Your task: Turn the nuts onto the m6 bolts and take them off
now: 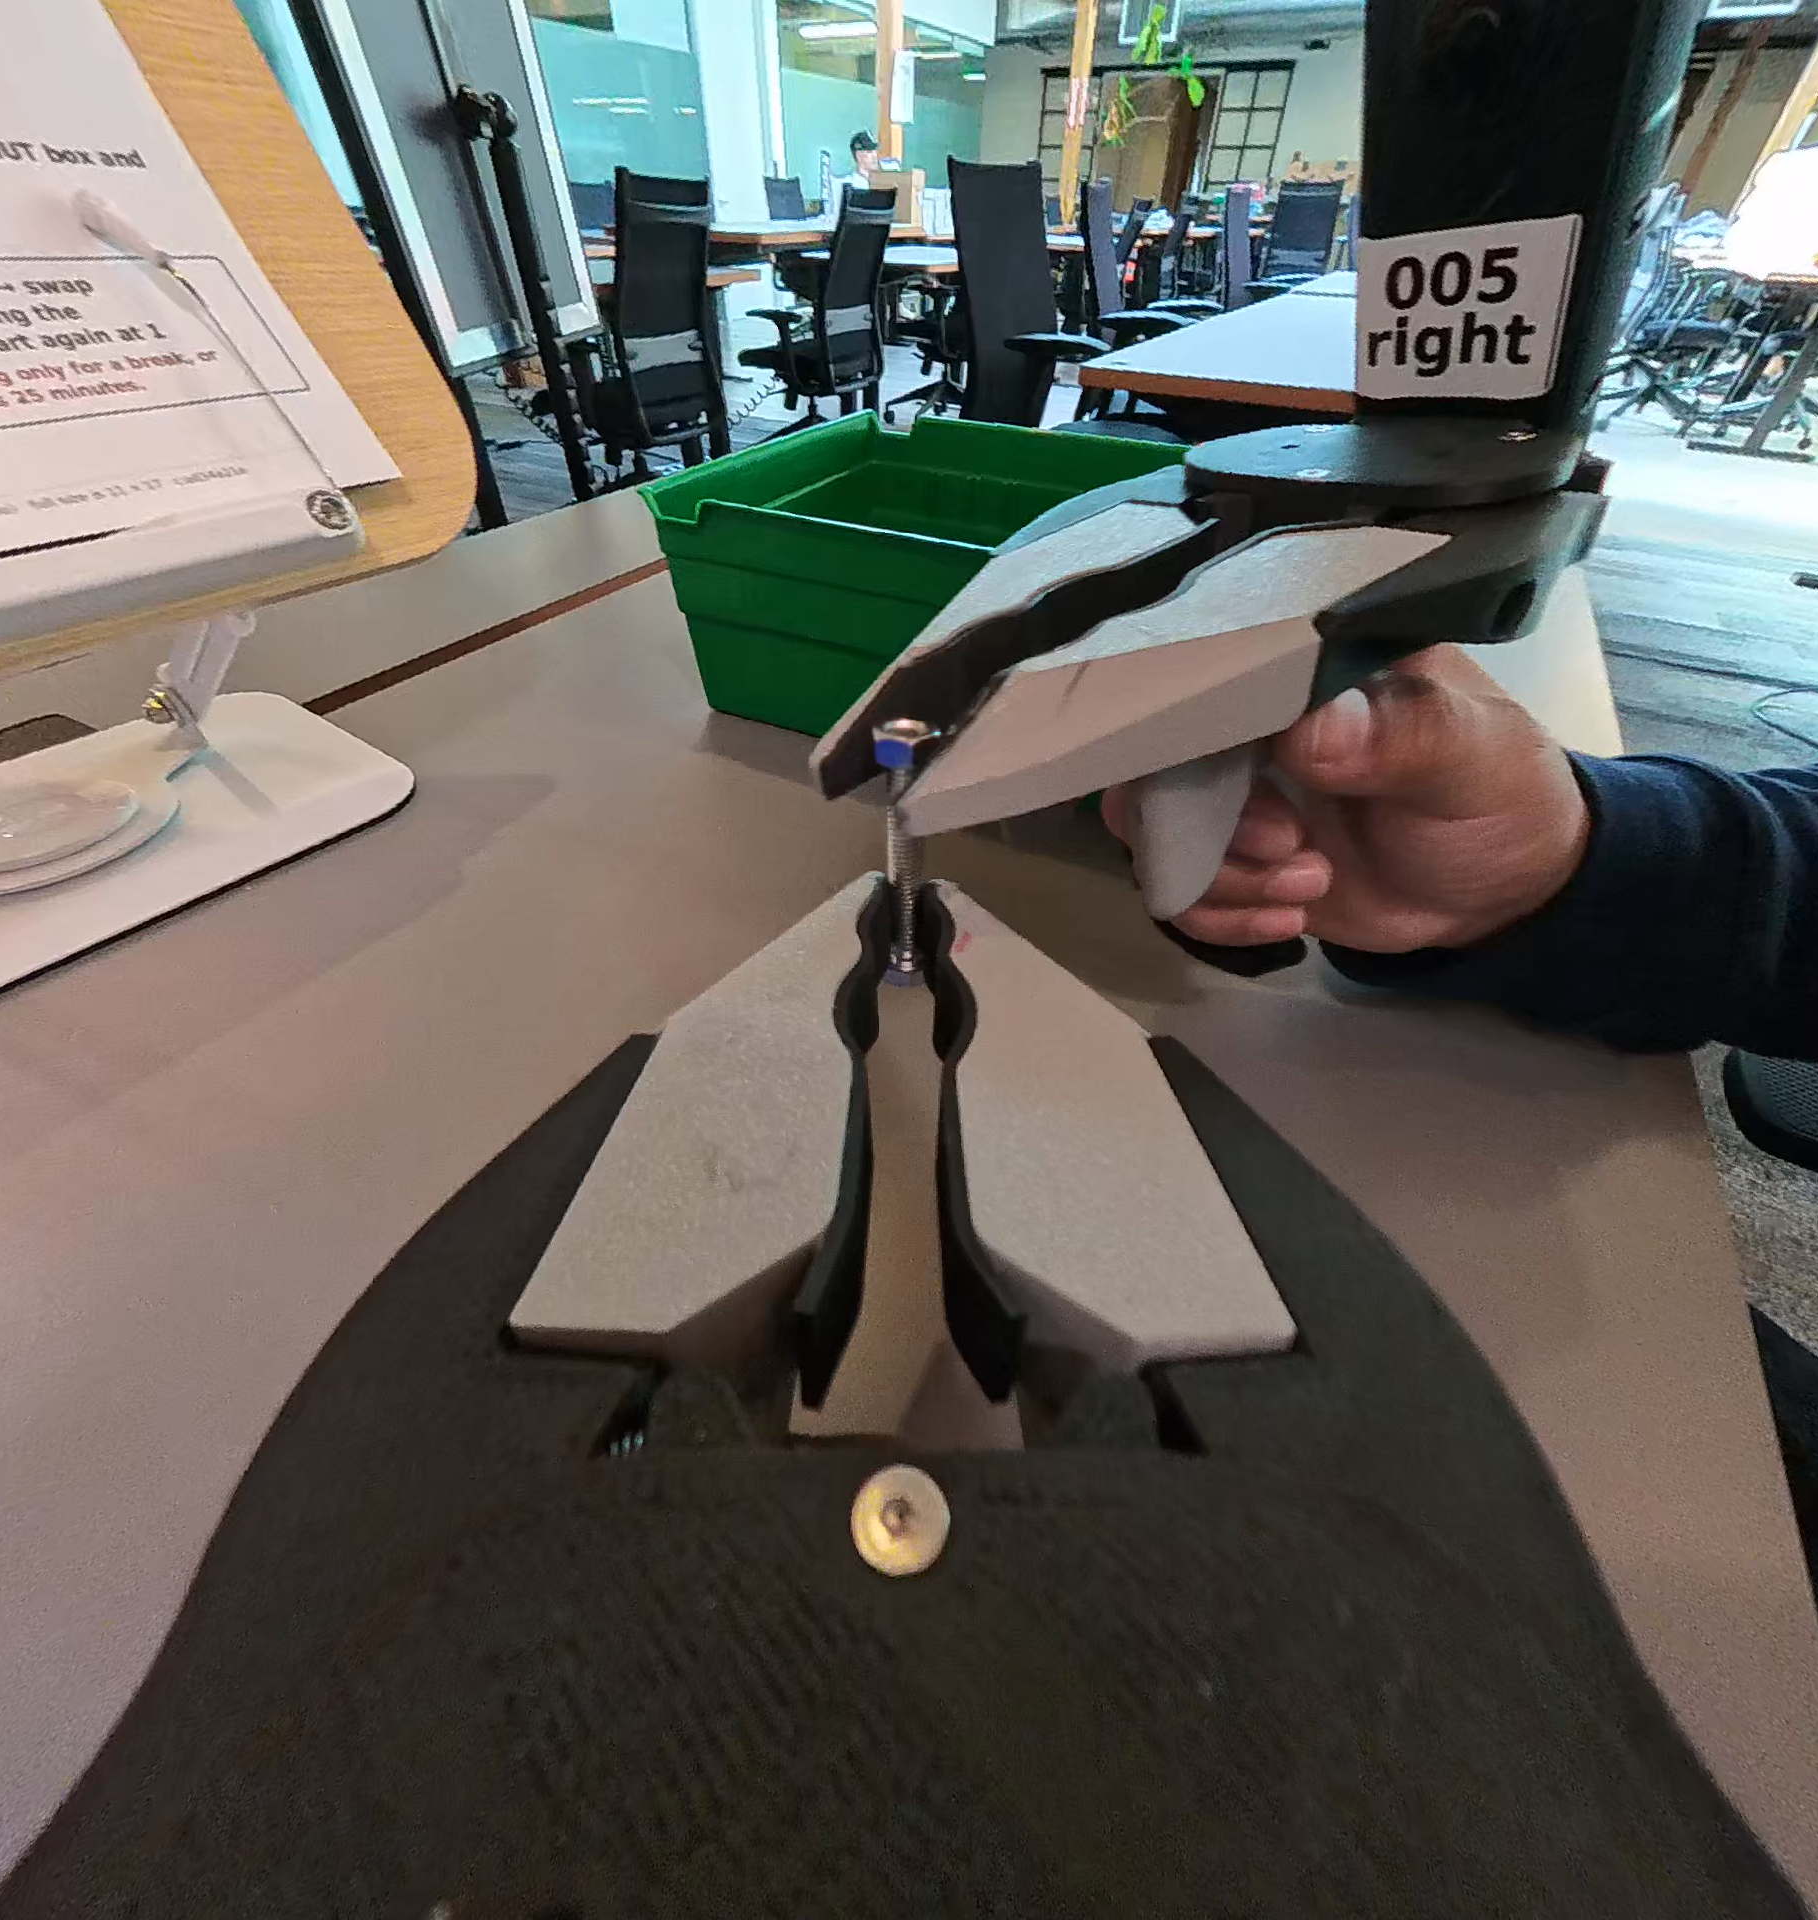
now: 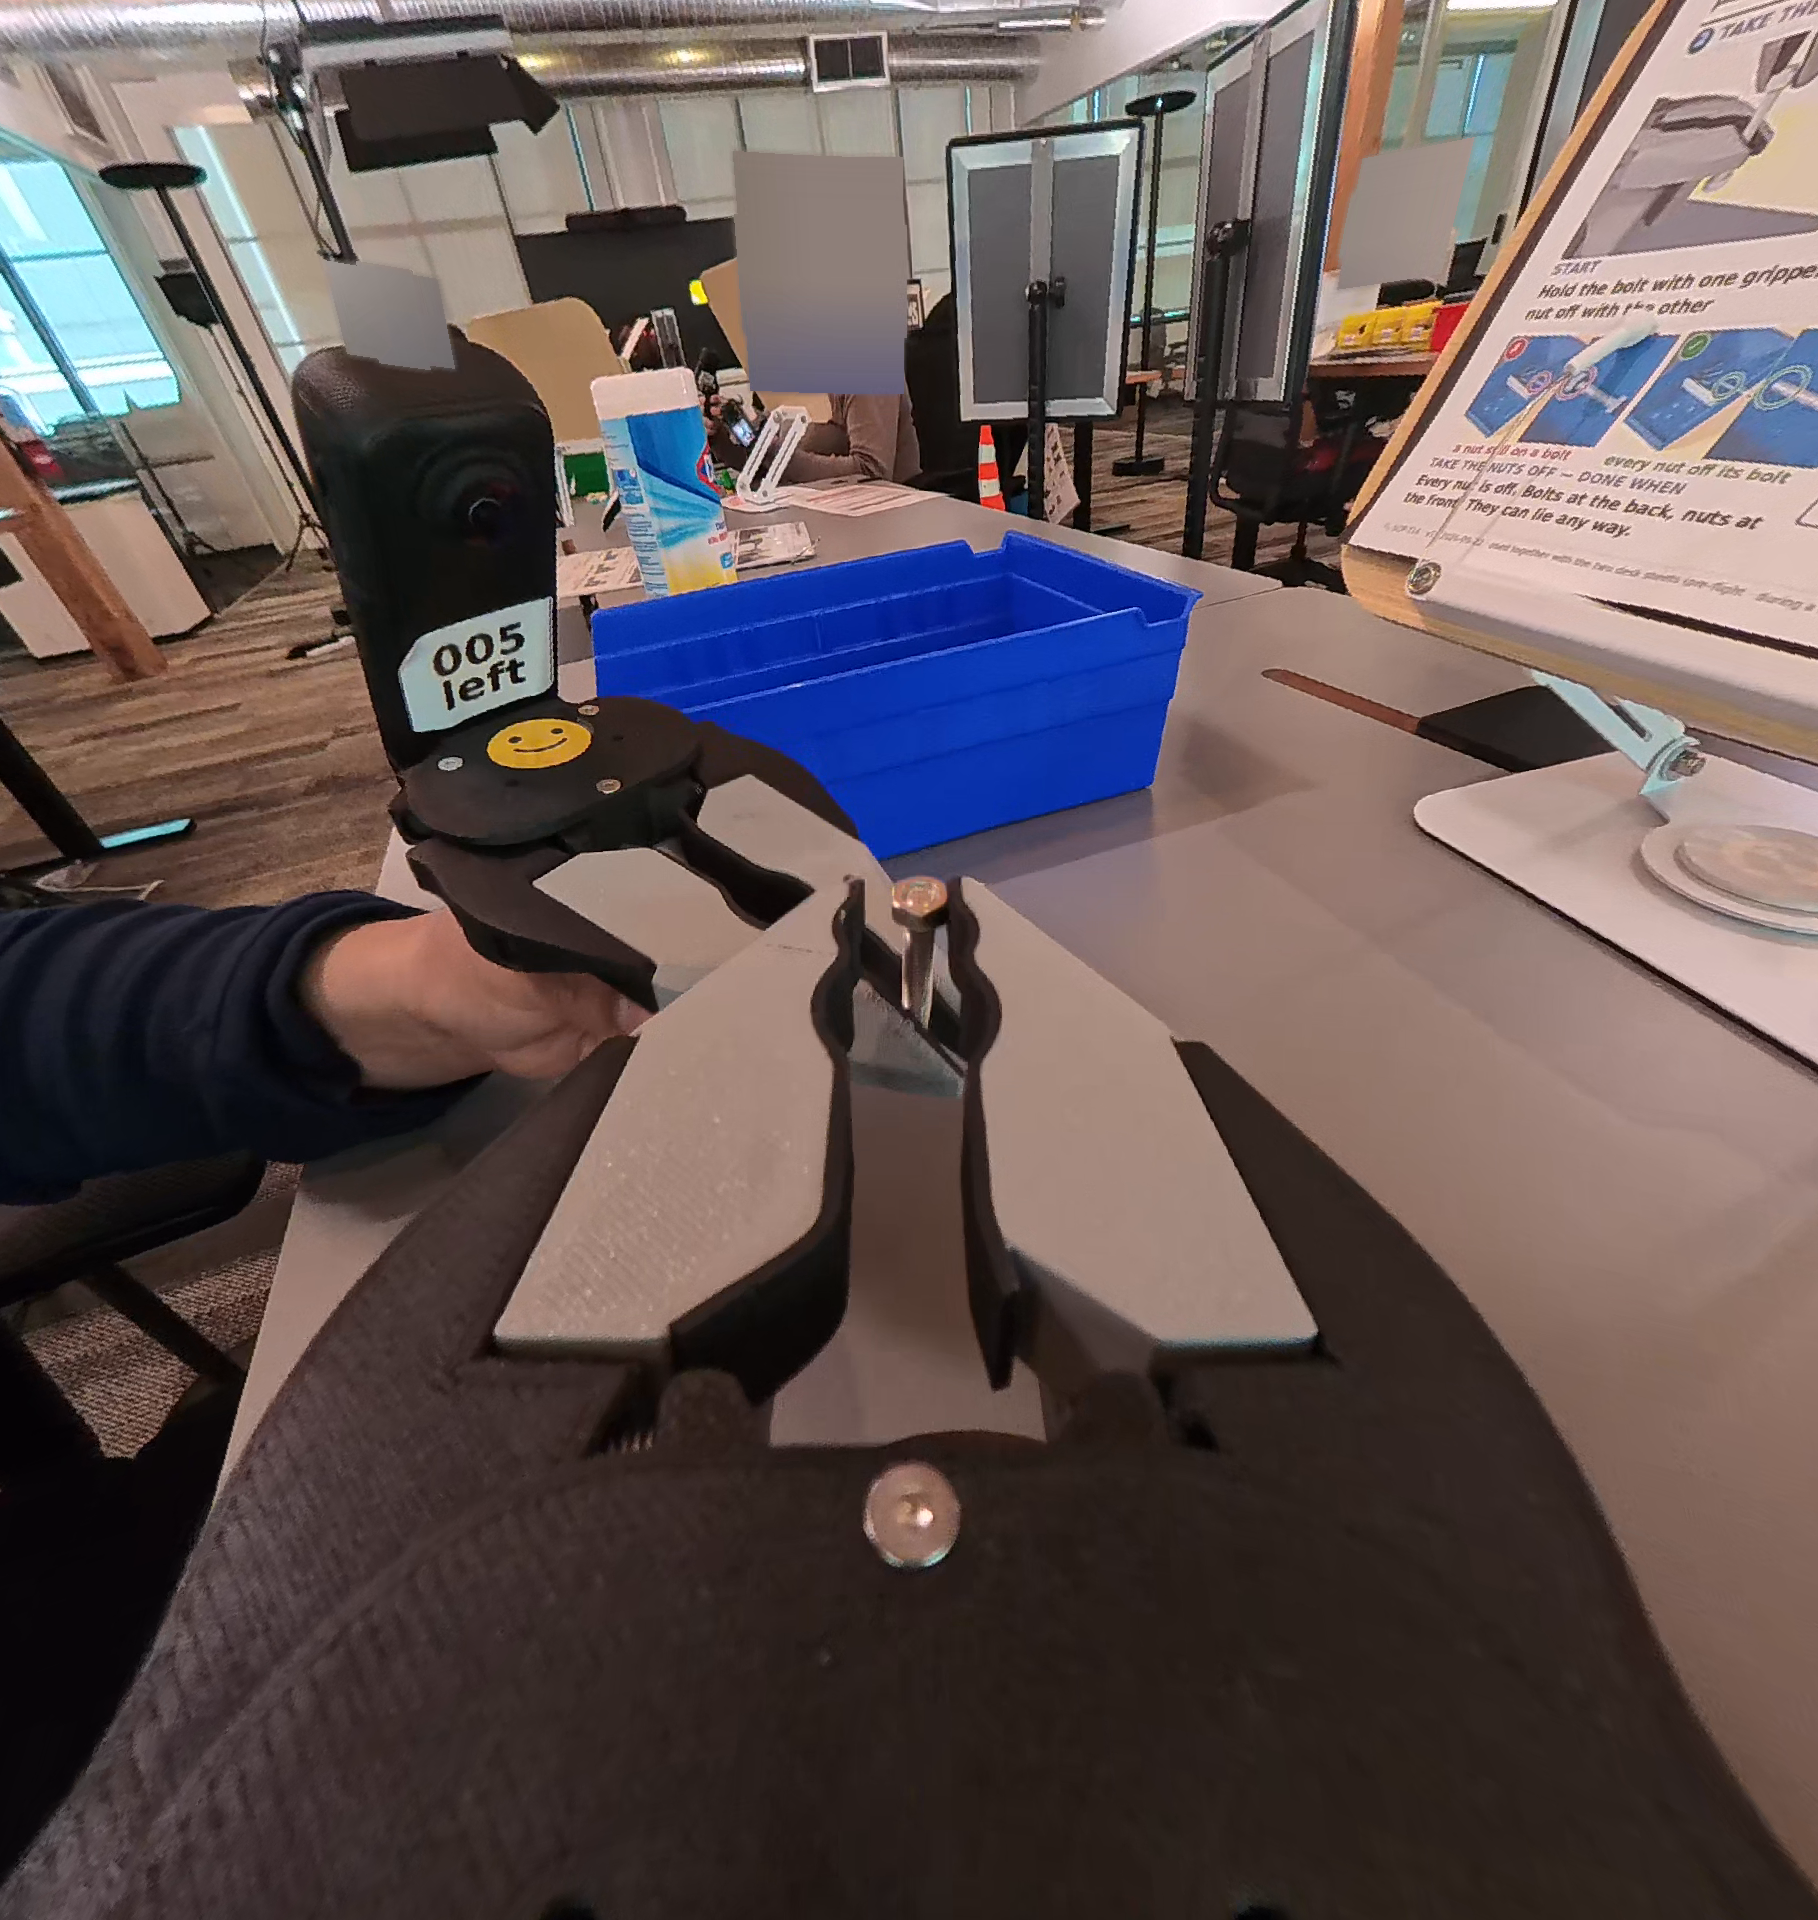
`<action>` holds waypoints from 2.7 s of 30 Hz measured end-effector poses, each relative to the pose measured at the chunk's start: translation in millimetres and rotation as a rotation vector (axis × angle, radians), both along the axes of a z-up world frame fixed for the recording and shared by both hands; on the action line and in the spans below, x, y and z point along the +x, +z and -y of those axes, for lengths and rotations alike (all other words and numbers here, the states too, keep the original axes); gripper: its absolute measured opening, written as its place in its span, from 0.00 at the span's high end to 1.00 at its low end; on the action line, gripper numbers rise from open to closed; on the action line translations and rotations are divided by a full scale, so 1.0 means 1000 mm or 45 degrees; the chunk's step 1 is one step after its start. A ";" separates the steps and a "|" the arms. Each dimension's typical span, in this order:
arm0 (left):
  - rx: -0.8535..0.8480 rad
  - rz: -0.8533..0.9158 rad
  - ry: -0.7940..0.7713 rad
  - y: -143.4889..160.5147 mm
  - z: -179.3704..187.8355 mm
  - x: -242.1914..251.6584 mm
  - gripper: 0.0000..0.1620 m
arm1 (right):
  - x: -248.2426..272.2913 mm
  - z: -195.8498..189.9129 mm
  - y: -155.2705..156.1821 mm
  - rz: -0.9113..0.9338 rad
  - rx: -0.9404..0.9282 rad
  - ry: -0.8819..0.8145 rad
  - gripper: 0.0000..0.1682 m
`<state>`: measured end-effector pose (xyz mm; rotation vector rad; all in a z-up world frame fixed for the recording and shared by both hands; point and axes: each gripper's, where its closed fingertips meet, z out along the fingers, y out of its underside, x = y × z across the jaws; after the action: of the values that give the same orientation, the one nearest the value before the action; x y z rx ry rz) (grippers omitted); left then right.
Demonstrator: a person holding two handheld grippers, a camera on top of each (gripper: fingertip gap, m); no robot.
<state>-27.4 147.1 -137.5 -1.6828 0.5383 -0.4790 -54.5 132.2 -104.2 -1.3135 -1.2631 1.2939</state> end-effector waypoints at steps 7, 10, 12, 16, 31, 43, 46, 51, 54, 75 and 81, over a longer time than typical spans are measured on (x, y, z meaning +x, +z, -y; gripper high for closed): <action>0.003 -0.025 -0.035 -0.002 0.002 0.009 0.98 | -0.005 0.003 -0.005 0.025 -0.005 0.016 0.93; 0.007 -0.009 -0.012 0.000 0.000 0.003 0.98 | -0.002 -0.001 -0.002 0.009 -0.015 0.002 0.91; 0.008 0.002 0.009 0.001 -0.001 -0.003 0.98 | 0.000 -0.004 0.001 -0.006 -0.027 -0.011 0.90; 0.008 0.036 0.049 0.004 -0.003 -0.013 0.98 | 0.004 -0.007 0.004 -0.027 -0.026 -0.029 0.90; 0.005 -0.022 -0.065 -0.001 0.003 0.012 0.98 | -0.006 0.005 0.000 0.001 -0.007 0.019 0.90; 0.003 0.013 0.060 0.002 -0.005 -0.012 0.98 | 0.002 -0.003 0.006 -0.030 -0.004 -0.018 0.91; -0.003 0.008 0.016 0.000 -0.002 -0.004 0.98 | 0.000 -0.002 0.005 -0.024 0.003 -0.015 0.91; -0.014 -0.017 -0.044 -0.003 0.002 0.010 0.98 | -0.002 0.001 0.003 -0.020 -0.003 0.001 0.93; -0.010 -0.024 -0.045 -0.003 0.002 0.010 0.98 | -0.003 0.001 0.002 -0.011 0.002 0.002 0.93; 0.001 -0.020 0.018 -0.001 -0.002 -0.001 0.98 | -0.001 -0.002 0.001 -0.010 -0.010 -0.014 0.93; 0.002 -0.034 -0.022 -0.003 0.001 0.008 0.98 | -0.004 -0.001 -0.001 0.002 -0.014 -0.011 0.95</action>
<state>-19.4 146.1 -140.1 -1.6865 0.5724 -0.4692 -58.5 133.1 -105.3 -1.3262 -1.2521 1.2958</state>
